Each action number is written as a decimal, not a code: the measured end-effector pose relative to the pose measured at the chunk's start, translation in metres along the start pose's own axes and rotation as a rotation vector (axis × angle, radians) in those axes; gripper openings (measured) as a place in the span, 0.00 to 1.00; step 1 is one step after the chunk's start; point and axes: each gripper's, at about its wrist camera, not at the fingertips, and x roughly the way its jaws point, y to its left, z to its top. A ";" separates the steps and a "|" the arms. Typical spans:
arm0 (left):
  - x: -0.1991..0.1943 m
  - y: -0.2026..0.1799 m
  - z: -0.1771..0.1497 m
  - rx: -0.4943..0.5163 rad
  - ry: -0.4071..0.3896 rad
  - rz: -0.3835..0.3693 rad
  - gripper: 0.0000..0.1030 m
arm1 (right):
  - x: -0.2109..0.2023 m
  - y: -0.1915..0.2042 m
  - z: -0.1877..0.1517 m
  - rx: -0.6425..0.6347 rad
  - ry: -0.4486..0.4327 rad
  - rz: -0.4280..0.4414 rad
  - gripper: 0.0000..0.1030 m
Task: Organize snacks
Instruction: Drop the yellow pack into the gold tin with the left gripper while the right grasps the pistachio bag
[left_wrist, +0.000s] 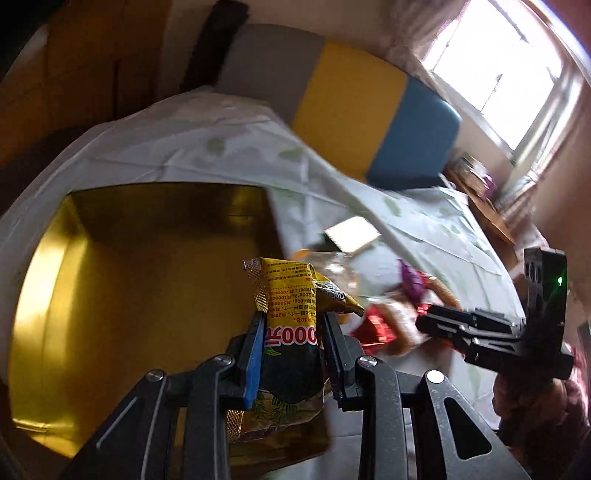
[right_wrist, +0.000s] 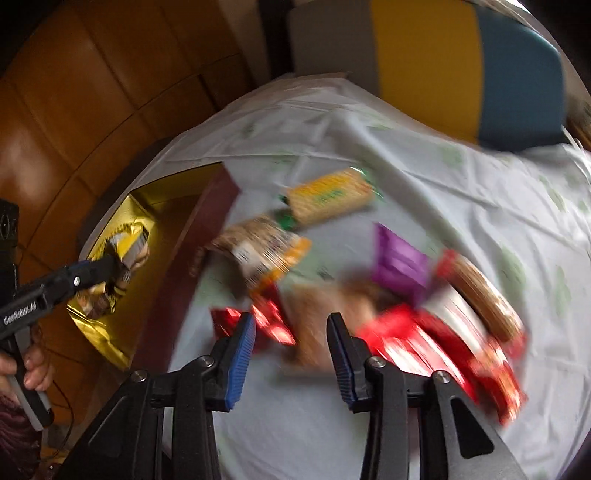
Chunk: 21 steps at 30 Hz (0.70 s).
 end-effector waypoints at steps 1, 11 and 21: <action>0.000 0.008 0.000 -0.013 0.003 0.012 0.29 | 0.007 0.008 0.007 -0.032 0.004 0.001 0.42; 0.013 0.054 0.012 -0.109 0.042 0.045 0.29 | 0.078 0.057 0.052 -0.353 0.124 -0.080 0.63; 0.045 0.059 0.057 -0.164 -0.010 0.067 0.55 | 0.112 0.050 0.058 -0.367 0.168 -0.119 0.49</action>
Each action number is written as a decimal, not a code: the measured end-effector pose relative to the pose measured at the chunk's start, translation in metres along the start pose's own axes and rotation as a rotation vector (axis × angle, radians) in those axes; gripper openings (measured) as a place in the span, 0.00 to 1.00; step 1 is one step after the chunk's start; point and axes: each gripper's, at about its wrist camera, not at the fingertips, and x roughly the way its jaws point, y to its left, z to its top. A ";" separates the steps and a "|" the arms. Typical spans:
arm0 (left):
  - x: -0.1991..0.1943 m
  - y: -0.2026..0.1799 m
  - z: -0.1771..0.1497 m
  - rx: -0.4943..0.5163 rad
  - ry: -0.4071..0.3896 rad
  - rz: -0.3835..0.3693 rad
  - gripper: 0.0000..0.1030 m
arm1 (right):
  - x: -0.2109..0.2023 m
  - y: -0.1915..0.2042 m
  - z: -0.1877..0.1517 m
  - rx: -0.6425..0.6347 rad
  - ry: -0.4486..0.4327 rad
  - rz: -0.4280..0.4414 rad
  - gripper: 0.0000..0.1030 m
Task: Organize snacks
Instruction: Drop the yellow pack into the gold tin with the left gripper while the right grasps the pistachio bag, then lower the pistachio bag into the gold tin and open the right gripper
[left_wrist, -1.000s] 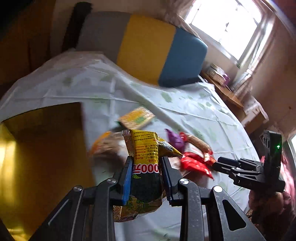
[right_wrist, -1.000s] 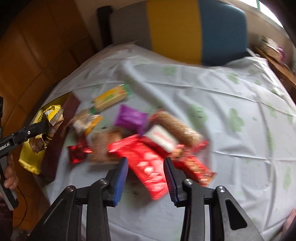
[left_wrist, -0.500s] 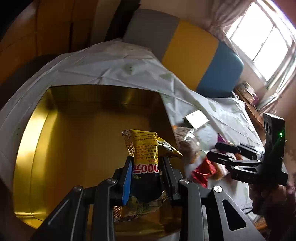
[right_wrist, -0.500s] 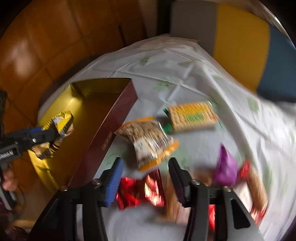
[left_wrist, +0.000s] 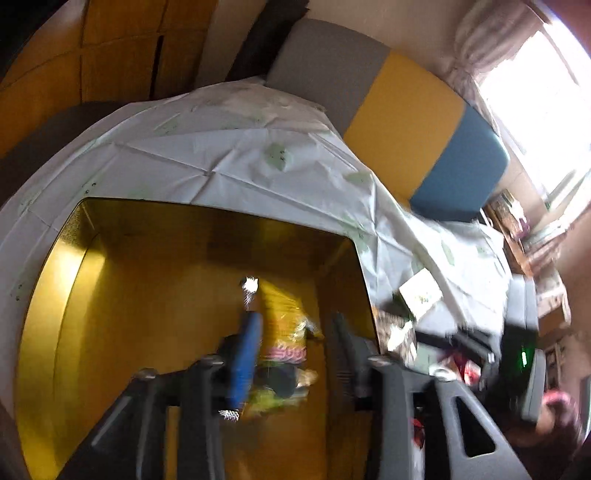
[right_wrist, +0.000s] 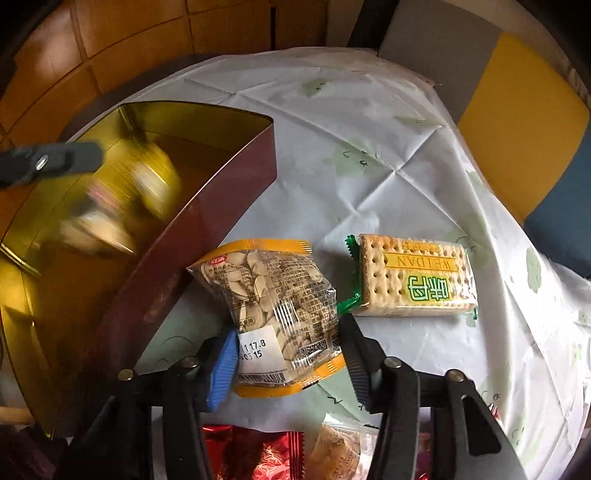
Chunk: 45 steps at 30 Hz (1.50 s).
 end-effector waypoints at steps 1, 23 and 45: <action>-0.001 0.001 0.000 -0.014 -0.016 0.009 0.63 | -0.001 0.000 -0.002 0.007 -0.008 -0.001 0.49; -0.076 0.011 -0.105 0.087 -0.092 0.208 0.87 | -0.058 -0.016 -0.035 0.400 -0.160 0.080 0.36; -0.118 0.029 -0.136 0.039 -0.118 0.249 0.88 | -0.122 0.060 -0.042 0.428 -0.303 0.277 0.36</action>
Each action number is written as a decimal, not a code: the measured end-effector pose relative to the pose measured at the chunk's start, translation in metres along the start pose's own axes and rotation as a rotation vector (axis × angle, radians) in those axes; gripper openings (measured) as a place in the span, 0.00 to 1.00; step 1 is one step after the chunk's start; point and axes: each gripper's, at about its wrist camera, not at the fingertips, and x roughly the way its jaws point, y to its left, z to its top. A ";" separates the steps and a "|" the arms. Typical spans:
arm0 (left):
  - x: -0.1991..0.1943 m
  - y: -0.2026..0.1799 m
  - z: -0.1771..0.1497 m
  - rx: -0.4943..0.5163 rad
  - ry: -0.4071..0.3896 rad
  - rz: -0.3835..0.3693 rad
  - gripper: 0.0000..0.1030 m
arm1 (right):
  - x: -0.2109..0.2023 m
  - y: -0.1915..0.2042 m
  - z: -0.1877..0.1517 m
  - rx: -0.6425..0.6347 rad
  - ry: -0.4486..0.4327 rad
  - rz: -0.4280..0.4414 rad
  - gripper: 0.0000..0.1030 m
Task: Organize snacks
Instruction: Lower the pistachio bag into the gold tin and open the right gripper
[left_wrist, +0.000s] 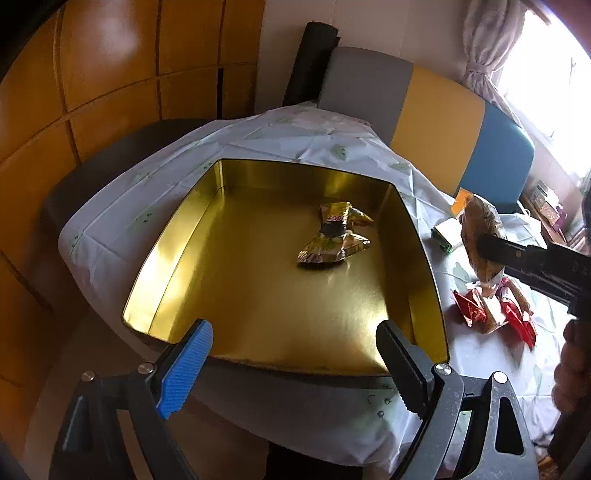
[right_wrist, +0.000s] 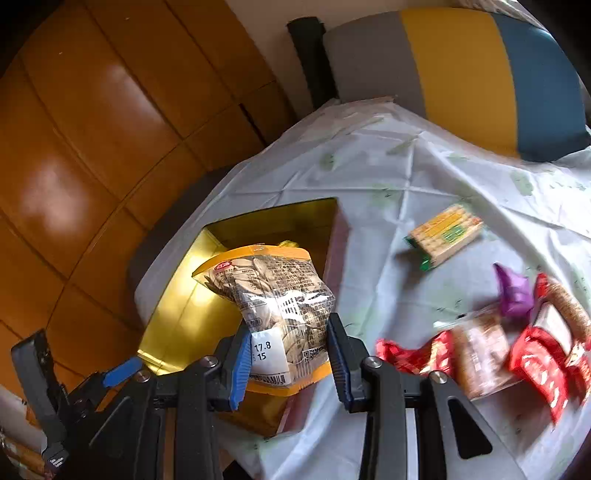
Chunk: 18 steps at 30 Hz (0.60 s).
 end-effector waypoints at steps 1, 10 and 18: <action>0.000 0.002 0.000 -0.002 0.001 -0.001 0.88 | 0.001 0.005 -0.002 -0.008 0.003 0.006 0.36; -0.002 0.031 -0.002 -0.071 0.002 0.022 0.88 | 0.018 0.041 -0.018 -0.102 0.048 -0.016 0.36; -0.003 0.045 -0.002 -0.089 -0.008 0.045 0.88 | 0.049 0.057 -0.030 -0.167 0.139 -0.039 0.40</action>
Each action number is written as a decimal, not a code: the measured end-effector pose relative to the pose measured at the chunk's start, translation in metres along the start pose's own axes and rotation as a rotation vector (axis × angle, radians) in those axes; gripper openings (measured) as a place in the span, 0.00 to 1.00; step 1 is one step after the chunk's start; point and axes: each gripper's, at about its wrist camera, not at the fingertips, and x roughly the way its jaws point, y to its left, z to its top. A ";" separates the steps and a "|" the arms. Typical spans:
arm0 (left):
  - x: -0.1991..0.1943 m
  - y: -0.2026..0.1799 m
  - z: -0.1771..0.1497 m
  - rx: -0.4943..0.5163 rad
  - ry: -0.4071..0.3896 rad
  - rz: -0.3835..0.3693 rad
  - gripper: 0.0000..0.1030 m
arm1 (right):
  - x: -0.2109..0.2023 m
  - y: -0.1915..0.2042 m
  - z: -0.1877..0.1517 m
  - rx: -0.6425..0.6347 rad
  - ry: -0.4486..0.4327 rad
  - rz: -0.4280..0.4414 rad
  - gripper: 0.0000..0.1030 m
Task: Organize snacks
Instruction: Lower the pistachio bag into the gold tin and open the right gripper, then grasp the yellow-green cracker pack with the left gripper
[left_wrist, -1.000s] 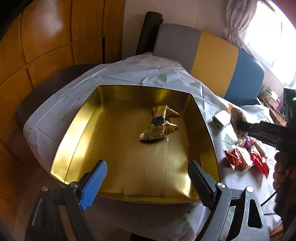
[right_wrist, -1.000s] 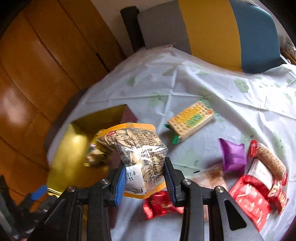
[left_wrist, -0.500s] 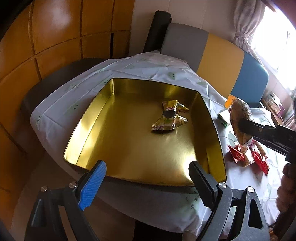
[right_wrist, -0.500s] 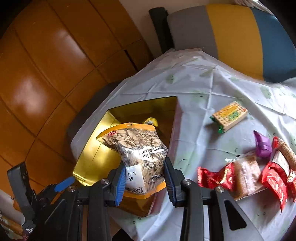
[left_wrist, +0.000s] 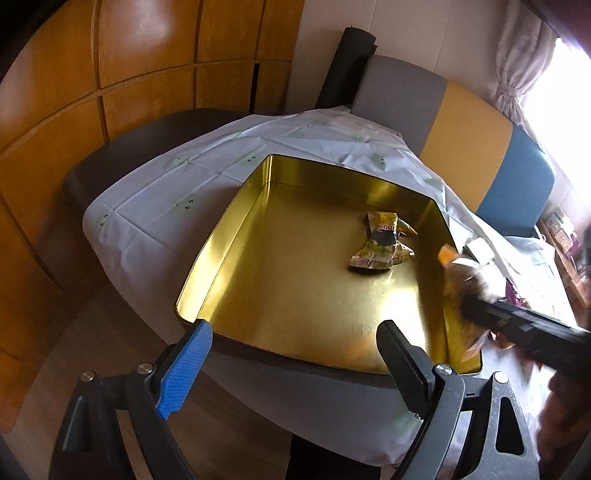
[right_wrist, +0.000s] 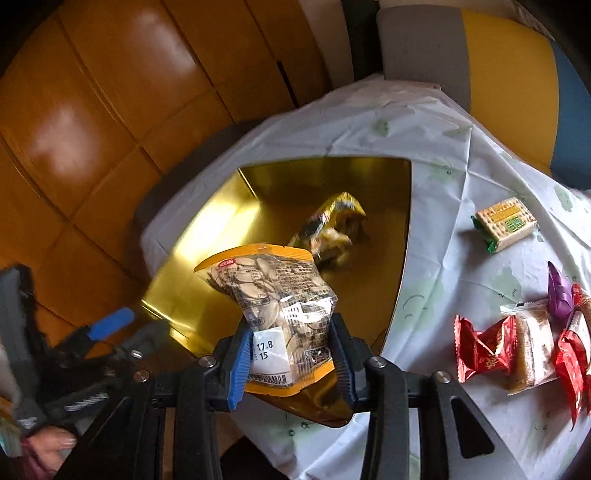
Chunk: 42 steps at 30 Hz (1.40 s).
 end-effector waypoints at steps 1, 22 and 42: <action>0.000 -0.001 -0.001 0.008 -0.004 0.006 0.88 | 0.004 0.001 -0.002 -0.010 0.005 -0.020 0.40; -0.013 -0.034 -0.006 0.138 -0.057 -0.018 0.88 | -0.041 -0.012 -0.022 -0.028 -0.111 -0.097 0.45; -0.016 -0.078 -0.010 0.282 -0.077 -0.033 0.88 | -0.116 -0.124 -0.038 0.034 -0.138 -0.364 0.45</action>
